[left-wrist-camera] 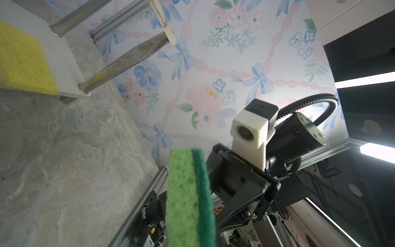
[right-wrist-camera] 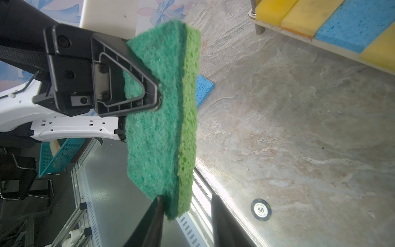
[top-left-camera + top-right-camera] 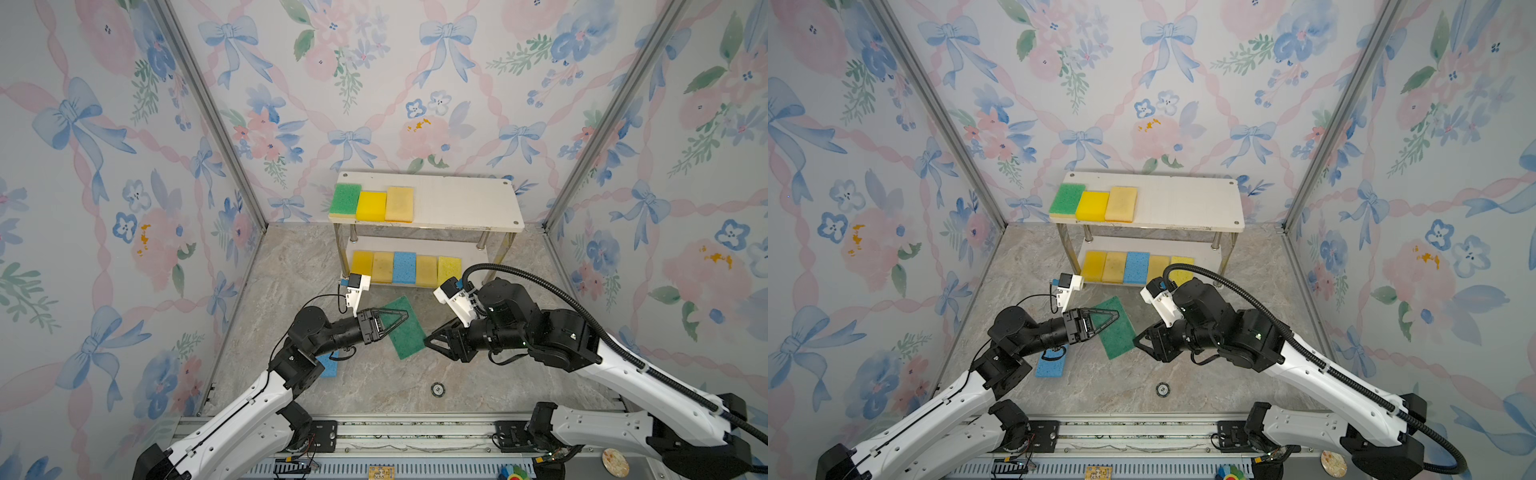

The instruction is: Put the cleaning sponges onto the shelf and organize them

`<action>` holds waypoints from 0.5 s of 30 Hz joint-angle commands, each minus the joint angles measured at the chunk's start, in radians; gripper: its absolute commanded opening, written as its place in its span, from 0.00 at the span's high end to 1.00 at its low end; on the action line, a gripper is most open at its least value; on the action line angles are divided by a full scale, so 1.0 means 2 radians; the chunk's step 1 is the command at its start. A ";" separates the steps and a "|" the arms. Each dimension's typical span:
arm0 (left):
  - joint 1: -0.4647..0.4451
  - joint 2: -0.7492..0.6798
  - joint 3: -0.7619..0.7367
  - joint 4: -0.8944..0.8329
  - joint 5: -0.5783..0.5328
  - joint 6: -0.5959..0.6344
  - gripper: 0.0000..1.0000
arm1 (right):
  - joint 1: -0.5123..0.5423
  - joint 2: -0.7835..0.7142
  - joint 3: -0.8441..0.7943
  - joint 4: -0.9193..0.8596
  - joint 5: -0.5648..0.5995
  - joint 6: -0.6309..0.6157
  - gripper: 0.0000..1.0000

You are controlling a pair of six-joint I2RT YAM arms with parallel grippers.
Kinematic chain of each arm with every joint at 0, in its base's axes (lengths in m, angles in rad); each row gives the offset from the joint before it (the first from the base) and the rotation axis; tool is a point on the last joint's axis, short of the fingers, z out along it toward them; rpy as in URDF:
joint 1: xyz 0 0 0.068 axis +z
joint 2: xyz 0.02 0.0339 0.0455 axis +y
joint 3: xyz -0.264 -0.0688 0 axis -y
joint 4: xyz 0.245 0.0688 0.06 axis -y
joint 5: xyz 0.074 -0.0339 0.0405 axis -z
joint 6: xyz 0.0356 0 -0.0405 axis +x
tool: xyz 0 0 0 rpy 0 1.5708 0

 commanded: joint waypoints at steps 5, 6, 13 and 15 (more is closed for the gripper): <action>0.002 -0.004 -0.001 0.008 0.010 -0.003 0.98 | 0.006 0.011 0.012 0.013 0.004 -0.001 0.67; 0.002 -0.004 0.000 0.009 0.010 -0.004 0.98 | 0.006 0.013 0.012 0.015 0.002 0.000 0.68; 0.002 -0.004 -0.001 0.008 0.009 -0.005 0.98 | 0.013 0.023 0.016 0.022 -0.002 0.001 0.75; 0.002 -0.003 -0.001 0.008 0.010 -0.005 0.98 | 0.014 0.024 0.016 0.023 -0.002 0.002 0.77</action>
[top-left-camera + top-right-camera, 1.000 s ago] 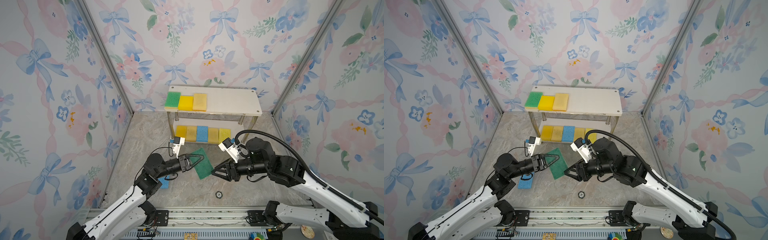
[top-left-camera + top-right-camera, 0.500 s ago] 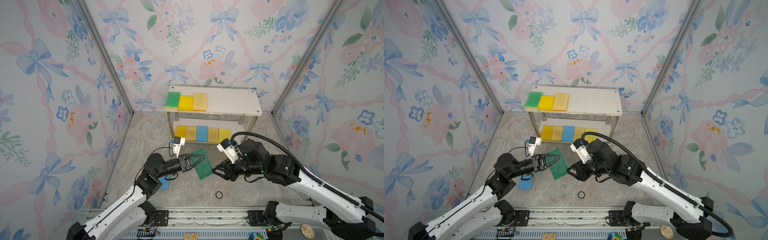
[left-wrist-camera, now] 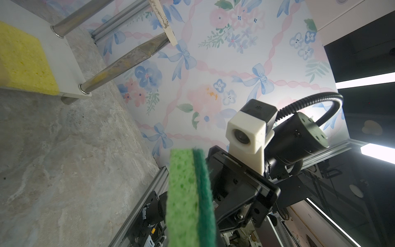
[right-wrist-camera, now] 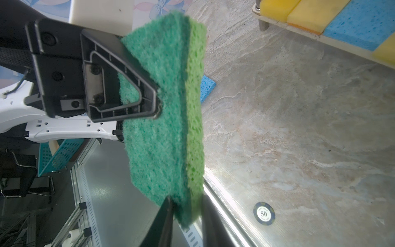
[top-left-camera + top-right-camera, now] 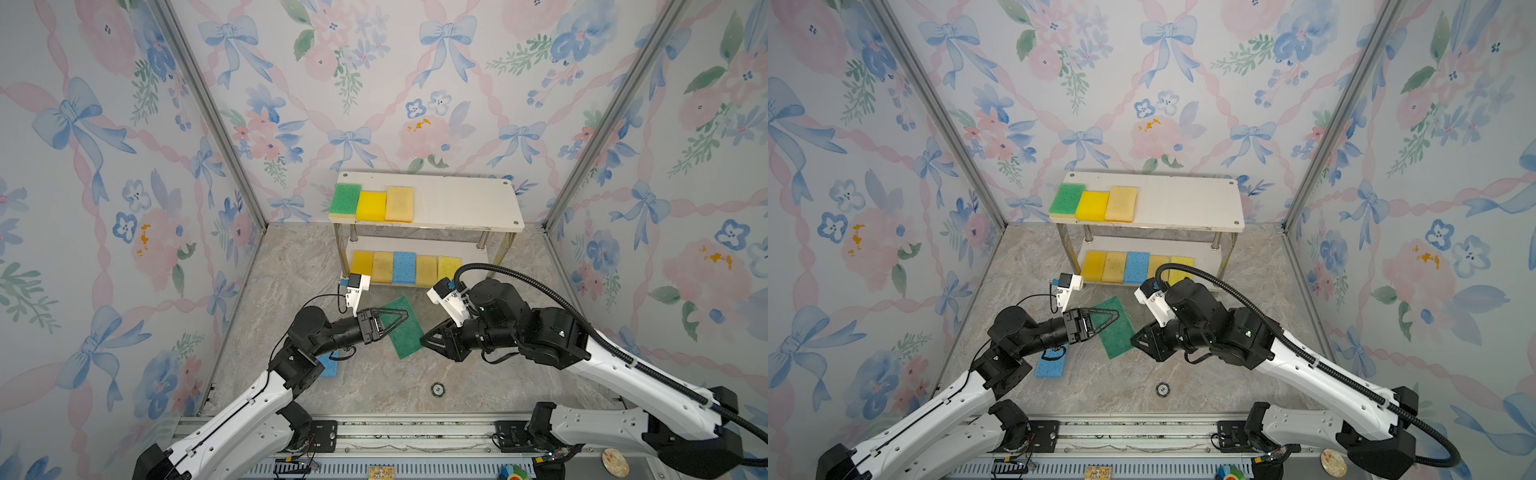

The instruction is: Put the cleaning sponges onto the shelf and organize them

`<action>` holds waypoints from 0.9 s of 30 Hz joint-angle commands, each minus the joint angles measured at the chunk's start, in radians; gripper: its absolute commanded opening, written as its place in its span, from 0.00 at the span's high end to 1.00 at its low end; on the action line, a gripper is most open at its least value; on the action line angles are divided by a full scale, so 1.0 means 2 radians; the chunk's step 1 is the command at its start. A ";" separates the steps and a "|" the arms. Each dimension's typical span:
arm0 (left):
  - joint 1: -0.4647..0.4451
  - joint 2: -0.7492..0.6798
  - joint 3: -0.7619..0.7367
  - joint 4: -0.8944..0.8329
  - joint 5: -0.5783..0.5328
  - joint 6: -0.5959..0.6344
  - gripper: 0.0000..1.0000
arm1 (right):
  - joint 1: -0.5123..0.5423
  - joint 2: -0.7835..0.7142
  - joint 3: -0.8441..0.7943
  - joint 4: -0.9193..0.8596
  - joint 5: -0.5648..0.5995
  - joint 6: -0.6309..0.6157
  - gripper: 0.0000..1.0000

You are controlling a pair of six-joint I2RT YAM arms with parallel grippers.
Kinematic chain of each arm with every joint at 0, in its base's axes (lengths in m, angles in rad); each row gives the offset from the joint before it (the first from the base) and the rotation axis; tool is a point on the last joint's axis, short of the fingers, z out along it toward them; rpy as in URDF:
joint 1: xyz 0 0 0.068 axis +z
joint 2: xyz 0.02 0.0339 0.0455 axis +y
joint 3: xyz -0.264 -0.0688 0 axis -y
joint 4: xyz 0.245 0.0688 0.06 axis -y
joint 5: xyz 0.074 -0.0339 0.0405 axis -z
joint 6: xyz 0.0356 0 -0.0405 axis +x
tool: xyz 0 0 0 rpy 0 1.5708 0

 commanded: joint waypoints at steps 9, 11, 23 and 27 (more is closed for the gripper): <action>0.002 -0.005 -0.001 0.009 0.008 -0.006 0.97 | 0.010 -0.003 0.010 0.017 -0.002 0.003 1.00; 0.002 -0.004 -0.001 0.009 0.009 -0.006 0.90 | 0.010 -0.006 0.010 0.019 0.000 0.006 1.00; 0.046 -0.028 0.010 -0.009 0.045 0.002 0.02 | -0.034 -0.040 0.022 -0.007 0.032 0.021 1.00; 0.069 -0.059 0.044 -0.138 0.021 0.079 0.02 | -0.061 -0.055 0.044 -0.033 0.038 0.011 1.00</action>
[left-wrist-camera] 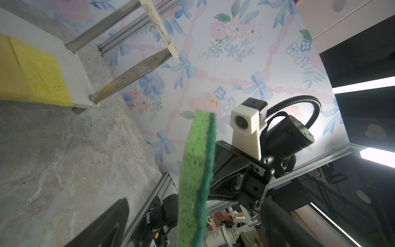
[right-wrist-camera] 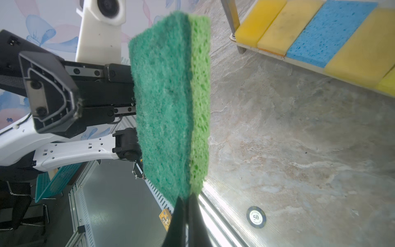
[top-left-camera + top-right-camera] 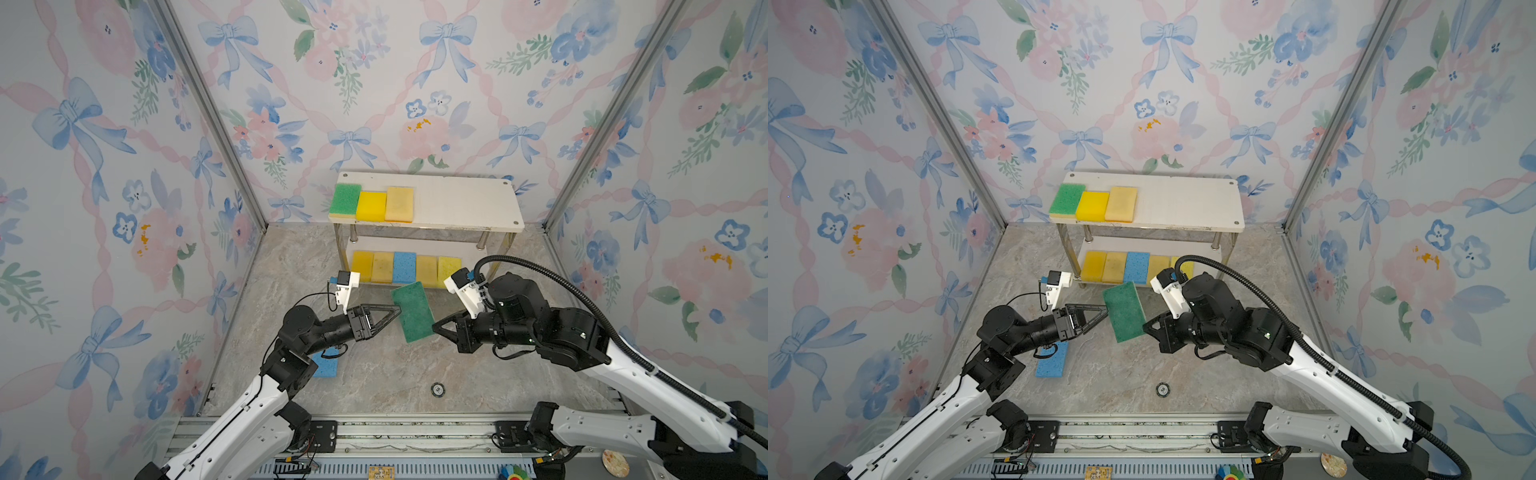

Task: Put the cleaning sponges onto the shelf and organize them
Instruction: 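Raise the green sponge with the right gripper toward the top shelf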

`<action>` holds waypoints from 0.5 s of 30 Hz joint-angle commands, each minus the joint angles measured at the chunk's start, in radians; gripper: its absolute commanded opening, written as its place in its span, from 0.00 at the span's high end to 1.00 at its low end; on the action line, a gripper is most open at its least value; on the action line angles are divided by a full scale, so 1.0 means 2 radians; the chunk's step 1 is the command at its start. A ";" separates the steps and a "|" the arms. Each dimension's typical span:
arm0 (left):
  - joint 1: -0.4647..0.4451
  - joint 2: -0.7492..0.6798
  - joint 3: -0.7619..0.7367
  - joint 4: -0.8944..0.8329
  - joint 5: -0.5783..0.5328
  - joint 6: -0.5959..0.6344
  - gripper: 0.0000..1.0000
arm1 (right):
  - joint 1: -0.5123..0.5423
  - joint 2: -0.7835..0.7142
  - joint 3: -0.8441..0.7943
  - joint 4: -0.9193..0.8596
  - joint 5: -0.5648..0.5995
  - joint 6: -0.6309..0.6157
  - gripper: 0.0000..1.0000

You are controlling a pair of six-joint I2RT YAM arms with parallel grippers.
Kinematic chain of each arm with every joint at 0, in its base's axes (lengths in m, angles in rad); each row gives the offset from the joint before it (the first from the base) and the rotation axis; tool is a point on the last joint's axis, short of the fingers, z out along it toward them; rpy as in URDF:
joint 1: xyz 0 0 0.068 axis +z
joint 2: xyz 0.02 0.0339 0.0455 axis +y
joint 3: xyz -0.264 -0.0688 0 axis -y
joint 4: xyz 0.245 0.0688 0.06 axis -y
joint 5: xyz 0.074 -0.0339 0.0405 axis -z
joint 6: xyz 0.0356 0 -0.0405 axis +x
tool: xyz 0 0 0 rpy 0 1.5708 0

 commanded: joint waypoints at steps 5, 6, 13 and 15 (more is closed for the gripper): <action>0.010 -0.030 0.081 -0.208 -0.067 0.163 0.02 | -0.031 -0.031 0.064 -0.052 0.048 -0.020 1.00; 0.010 -0.034 0.084 -0.220 -0.087 0.182 0.02 | -0.034 -0.032 0.071 -0.057 0.057 -0.023 1.00; 0.009 -0.027 0.097 -0.236 -0.128 0.246 0.02 | -0.054 -0.026 0.129 -0.077 0.090 -0.036 1.00; 0.009 -0.020 0.100 -0.236 -0.125 0.245 0.02 | -0.062 -0.015 0.154 -0.086 0.089 -0.040 1.00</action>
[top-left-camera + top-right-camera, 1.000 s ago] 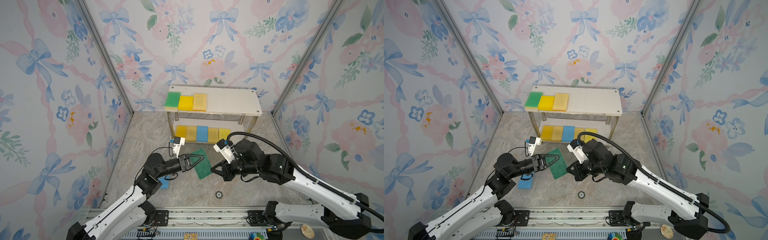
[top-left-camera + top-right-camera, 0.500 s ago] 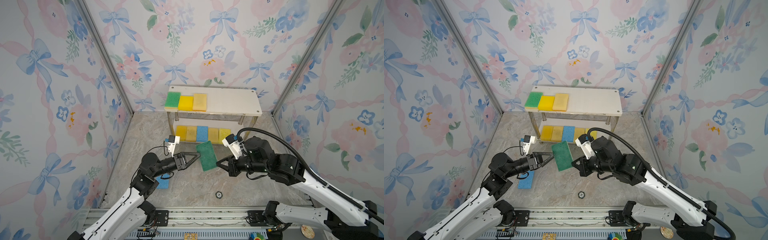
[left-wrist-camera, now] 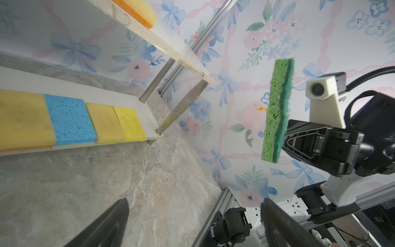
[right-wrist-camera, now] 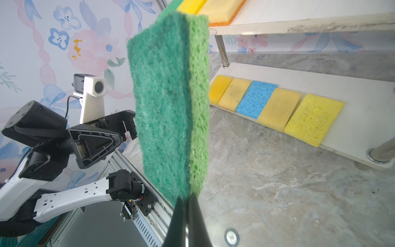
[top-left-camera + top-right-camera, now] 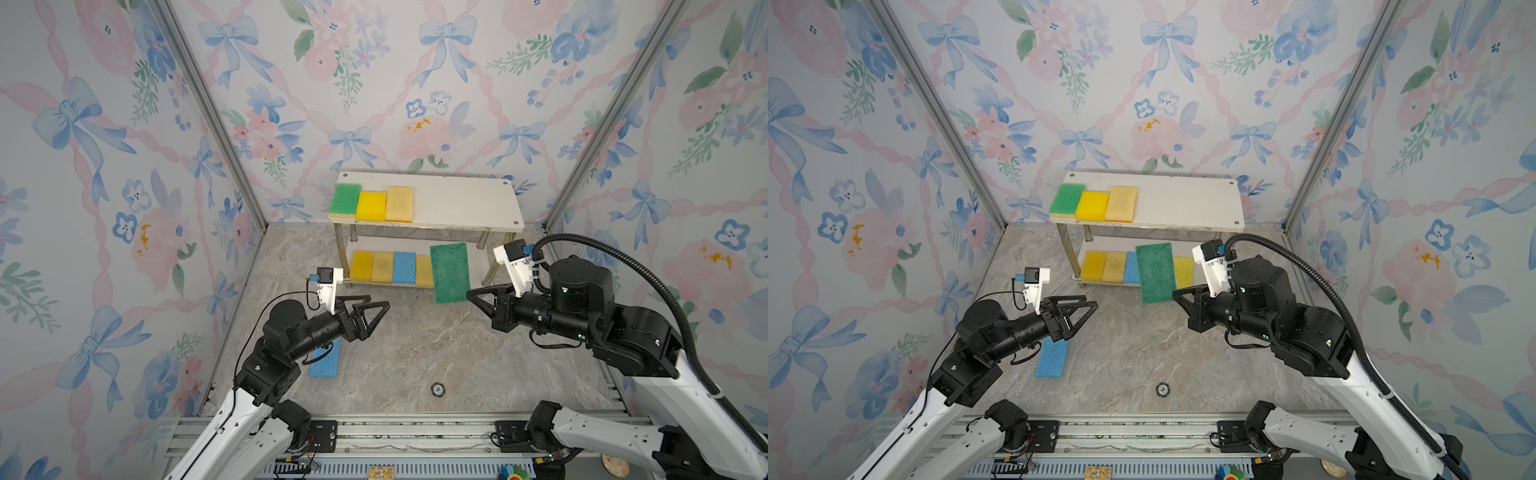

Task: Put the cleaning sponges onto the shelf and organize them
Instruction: 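Raise the green sponge with the right gripper toward the top shelf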

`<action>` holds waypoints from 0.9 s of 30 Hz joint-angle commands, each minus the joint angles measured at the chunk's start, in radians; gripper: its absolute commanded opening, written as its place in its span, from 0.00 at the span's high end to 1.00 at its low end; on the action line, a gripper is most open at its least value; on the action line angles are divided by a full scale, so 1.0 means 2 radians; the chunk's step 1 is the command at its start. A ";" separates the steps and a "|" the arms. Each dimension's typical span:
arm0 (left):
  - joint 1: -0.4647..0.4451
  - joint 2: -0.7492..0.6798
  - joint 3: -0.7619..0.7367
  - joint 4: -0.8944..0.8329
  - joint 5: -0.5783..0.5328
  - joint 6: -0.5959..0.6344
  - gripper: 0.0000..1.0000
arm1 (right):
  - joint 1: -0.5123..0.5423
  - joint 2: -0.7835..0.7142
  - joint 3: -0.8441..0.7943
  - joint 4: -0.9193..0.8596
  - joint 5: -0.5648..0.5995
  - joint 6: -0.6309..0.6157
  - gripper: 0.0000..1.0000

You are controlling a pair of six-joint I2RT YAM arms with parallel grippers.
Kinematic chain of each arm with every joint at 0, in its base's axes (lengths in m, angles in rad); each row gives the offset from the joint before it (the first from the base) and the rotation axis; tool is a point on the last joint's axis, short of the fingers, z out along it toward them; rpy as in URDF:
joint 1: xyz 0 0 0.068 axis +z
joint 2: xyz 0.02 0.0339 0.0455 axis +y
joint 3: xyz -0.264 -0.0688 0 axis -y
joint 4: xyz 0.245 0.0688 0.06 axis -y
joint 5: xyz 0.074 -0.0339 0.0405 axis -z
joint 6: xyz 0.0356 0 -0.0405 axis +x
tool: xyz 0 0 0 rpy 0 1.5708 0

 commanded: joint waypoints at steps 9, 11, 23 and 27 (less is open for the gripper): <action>0.003 0.010 0.021 -0.066 -0.047 0.099 0.02 | -0.074 0.095 0.169 -0.067 -0.052 -0.001 1.00; 0.002 0.015 0.026 -0.082 -0.056 0.125 0.02 | -0.086 0.118 0.199 -0.079 -0.069 0.005 1.00; 0.003 0.019 -0.002 -0.089 -0.093 0.222 0.02 | -0.162 0.200 0.302 -0.108 -0.153 0.082 1.00; 0.004 0.013 -0.018 -0.089 -0.098 0.229 0.02 | -0.192 0.228 0.326 -0.112 -0.193 0.105 1.00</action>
